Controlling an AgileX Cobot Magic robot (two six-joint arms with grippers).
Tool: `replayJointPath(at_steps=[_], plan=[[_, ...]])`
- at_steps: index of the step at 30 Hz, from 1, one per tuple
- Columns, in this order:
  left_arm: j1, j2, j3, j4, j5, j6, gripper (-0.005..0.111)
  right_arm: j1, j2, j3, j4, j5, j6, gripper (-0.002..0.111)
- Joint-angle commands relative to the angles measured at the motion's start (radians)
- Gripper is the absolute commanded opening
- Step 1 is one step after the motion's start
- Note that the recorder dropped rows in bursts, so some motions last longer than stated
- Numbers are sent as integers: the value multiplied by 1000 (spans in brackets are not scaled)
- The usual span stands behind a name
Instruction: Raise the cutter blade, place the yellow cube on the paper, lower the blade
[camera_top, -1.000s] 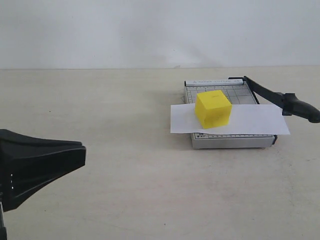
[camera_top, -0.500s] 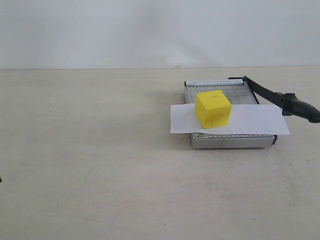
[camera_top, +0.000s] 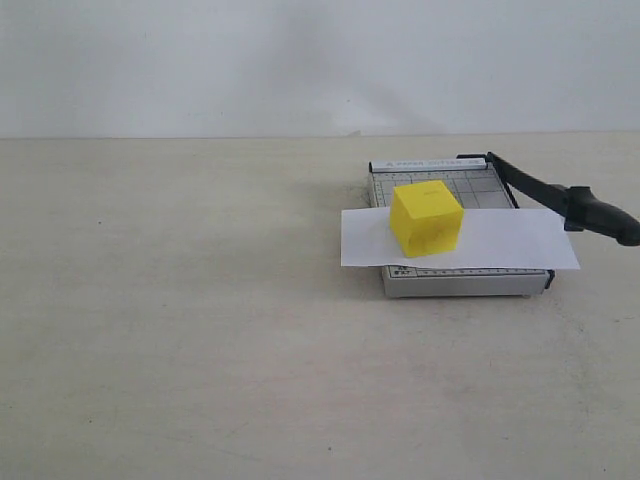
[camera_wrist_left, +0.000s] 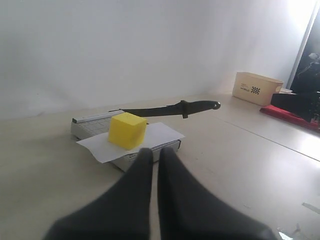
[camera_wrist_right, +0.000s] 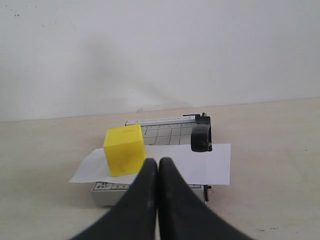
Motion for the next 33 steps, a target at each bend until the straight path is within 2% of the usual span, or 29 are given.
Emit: replayJointPath(at_steps=[1, 6, 12, 18, 20, 22, 25, 29, 33], plan=[[2, -4, 5, -13, 11, -9, 5, 2, -3, -1, -7, -6, -1, 0], [2, -4, 5, -88, 12, 3, 5, 2, -3, -1, -7, -6, -1, 0], [2, -4, 5, -88, 12, 97, 5, 2, -3, -1, -7, -6, -1, 0], [2, -4, 5, -90, 29, 80, 5, 2, -3, -1, -7, -6, -1, 0], [2, -4, 5, -2, 29, -25, 5, 2, -3, -1, -7, -6, -1, 0], [2, -4, -2, 172, 34, -269, 5, 2, -3, -1, -7, -6, -1, 0], [2, -4, -6, 377, 37, -529, 5, 2, -3, -1, -7, -6, -1, 0], [2, -4, -19, 599, 25, -794, 5, 2, -3, -1, -7, -6, -1, 0], [-19, -4, -19, 768, -37, -984, 5, 2, -3, -1, -7, -6, -1, 0]])
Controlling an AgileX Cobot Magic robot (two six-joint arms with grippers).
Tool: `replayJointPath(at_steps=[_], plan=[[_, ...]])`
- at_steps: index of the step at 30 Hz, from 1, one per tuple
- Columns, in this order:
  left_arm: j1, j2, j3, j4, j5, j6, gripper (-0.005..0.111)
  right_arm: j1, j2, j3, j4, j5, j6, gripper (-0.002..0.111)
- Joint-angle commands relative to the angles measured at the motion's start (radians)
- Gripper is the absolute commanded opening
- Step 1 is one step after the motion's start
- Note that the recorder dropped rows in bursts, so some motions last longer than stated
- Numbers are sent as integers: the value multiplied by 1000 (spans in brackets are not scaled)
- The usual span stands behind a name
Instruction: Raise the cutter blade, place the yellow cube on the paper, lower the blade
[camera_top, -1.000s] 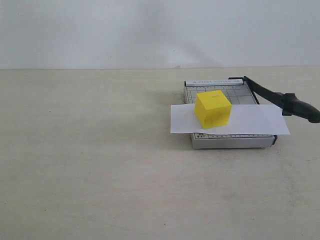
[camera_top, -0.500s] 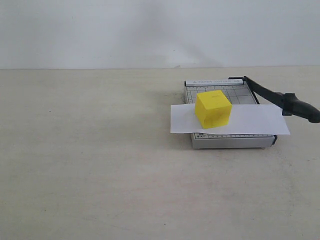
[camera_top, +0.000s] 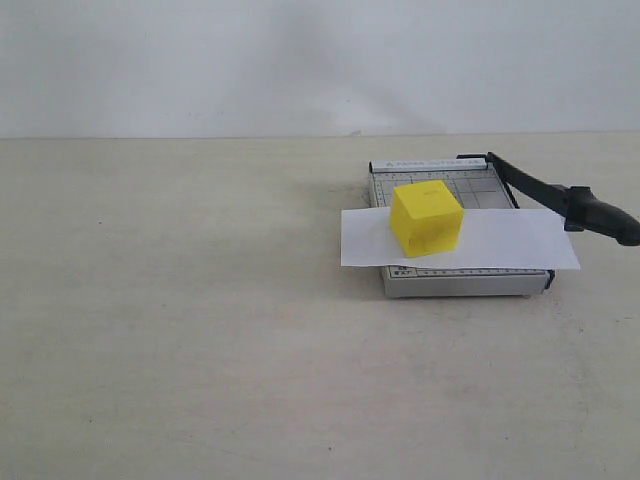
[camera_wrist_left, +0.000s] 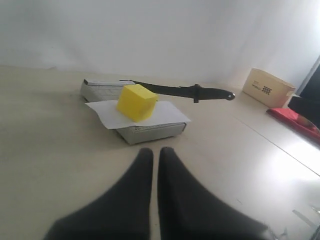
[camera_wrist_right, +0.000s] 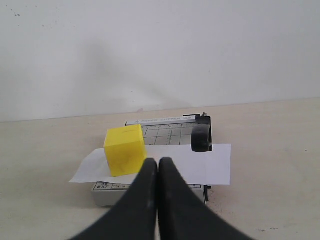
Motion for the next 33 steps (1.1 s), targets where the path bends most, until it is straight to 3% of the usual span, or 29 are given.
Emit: replayJointPath(at_steps=[1, 7, 9, 21, 33], plan=[[-32, -4, -7, 221, -69, -245, 5, 2, -3, -1, -7, -6, -1, 0], [-134, -4, 17, 512, -230, -483, 5, 2, -3, -1, -7, -6, -1, 0], [-159, -4, 17, 599, -223, -520, 5, 2, -3, -1, -7, -6, -1, 0], [-162, -4, 17, 606, -229, -488, 5, 2, -3, -1, -7, -6, -1, 0], [-61, -4, 17, 606, -221, -429, 5, 2, -3, -1, -7, -6, -1, 0]])
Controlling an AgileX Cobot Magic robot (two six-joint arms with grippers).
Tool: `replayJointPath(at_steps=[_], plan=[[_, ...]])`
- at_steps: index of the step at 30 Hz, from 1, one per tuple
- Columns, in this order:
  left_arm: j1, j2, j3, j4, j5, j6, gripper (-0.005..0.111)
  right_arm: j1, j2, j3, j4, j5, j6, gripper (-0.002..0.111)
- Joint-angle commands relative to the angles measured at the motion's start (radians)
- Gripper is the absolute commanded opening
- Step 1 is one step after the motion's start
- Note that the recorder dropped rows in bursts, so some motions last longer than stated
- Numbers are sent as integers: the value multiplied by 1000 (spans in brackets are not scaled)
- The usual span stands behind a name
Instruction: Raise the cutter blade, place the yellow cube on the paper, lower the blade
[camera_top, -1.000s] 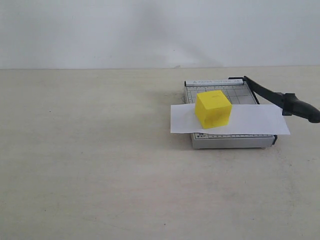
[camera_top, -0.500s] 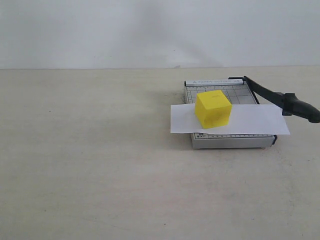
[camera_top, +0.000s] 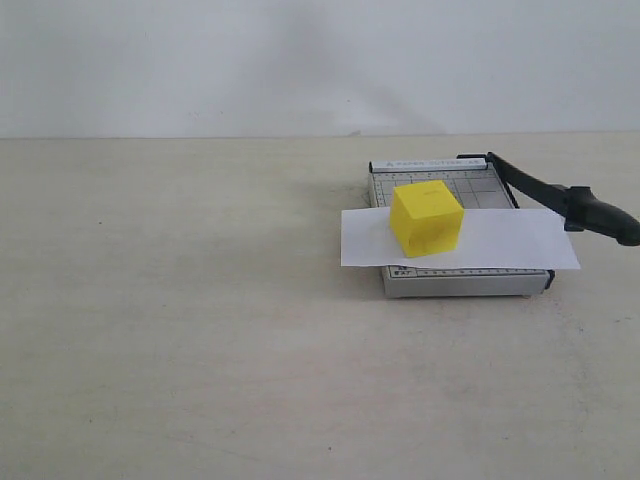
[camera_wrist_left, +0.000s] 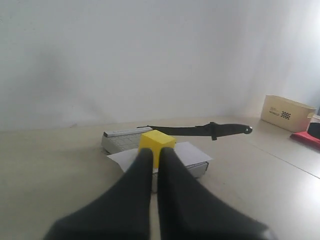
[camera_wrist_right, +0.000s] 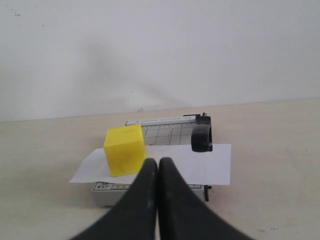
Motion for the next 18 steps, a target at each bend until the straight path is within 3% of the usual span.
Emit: replayJointPath(at_steps=[1, 8, 11, 18], plan=[[58, -4, 5, 5, -1, 15, 5, 2, -3, -1, -7, -6, -1, 0], [174, -4, 5, 30, -1, 18, 5, 2, -3, -1, -7, -6, -1, 0], [255, -4, 5, 101, 3, 18, 5, 2, -3, -1, -7, -6, -1, 0], [466, -4, 5, 101, 6, 18, 5, 2, -3, -1, -7, -6, -1, 0]])
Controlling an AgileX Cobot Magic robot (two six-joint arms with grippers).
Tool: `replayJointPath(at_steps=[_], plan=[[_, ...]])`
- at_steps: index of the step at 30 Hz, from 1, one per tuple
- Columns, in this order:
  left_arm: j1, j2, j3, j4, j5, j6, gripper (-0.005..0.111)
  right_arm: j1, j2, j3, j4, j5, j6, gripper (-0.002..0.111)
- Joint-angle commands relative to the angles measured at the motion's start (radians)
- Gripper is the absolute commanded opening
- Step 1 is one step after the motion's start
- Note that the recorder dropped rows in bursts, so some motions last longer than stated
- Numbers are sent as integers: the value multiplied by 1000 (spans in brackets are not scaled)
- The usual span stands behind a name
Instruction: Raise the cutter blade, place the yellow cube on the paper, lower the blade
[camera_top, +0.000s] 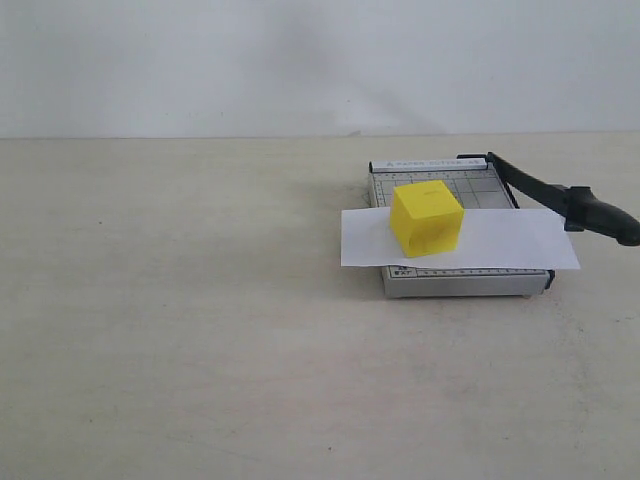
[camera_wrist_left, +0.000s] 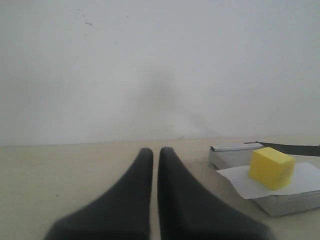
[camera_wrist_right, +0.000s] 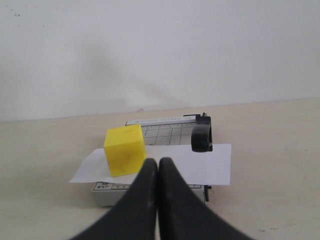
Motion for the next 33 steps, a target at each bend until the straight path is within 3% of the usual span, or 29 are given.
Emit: replayJointPath(at_steps=[1, 6, 13, 15, 16, 25, 29, 33], plan=[[107, -4, 5, 9, 0, 9, 5, 2, -3, -1, -7, -6, -1, 0], [234, -4, 5, 9, 0, 9, 5, 2, -3, -1, -7, -6, -1, 0], [236, -4, 5, 9, 9, 9, 5, 2, -3, -1, -7, -6, -1, 0], [236, -4, 5, 9, 187, 9, 5, 2, -3, -1, -7, -6, -1, 0], [236, -4, 5, 8, 342, 12, 5, 2, -3, -1, -7, -6, -1, 0], [236, -4, 5, -44, 347, 0, 5, 2, -3, -1, 0, -180, 131, 0], [236, -4, 5, -44, 347, 0, 5, 2, -3, -1, 0, -159, 189, 0], [236, -4, 5, -44, 347, 0, 5, 2, -3, -15, 0, -93, 198, 14]])
